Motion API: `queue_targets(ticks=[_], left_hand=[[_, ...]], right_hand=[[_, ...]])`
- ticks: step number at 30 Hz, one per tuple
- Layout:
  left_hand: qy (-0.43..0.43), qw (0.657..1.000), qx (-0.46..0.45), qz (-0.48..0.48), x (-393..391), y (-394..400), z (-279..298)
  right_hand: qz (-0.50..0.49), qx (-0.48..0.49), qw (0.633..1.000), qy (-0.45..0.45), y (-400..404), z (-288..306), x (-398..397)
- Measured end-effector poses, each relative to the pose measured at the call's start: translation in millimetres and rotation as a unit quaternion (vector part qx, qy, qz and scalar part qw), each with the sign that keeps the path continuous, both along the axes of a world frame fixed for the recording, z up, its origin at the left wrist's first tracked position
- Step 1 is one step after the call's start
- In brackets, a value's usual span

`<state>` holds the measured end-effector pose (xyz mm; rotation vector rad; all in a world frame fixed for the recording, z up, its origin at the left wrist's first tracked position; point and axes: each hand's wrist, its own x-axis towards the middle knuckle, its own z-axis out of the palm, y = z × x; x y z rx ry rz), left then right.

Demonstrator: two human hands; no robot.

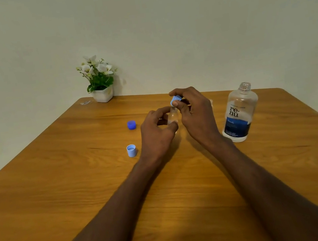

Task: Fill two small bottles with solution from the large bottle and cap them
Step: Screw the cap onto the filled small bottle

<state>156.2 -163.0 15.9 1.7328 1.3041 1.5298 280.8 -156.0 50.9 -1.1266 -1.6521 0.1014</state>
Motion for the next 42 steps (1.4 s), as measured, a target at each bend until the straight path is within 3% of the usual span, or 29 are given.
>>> queue_targets(ticks=[16,29,42], left_hand=[[-0.039,0.999,-0.016,-0.012,-3.5,-5.7,4.2],[-0.057,0.997,-0.043,-0.024,-4.4,-6.3,7.1],[-0.039,0.998,-0.041,-0.029,-5.9,-7.8,10.4]], right_hand=[[0.051,0.005,0.999,-0.013,-0.7,-3.8,1.2],[0.068,-0.016,0.996,0.06,-1.0,-1.0,5.9],[0.06,-0.038,0.996,0.056,1.4,-2.6,9.5]])
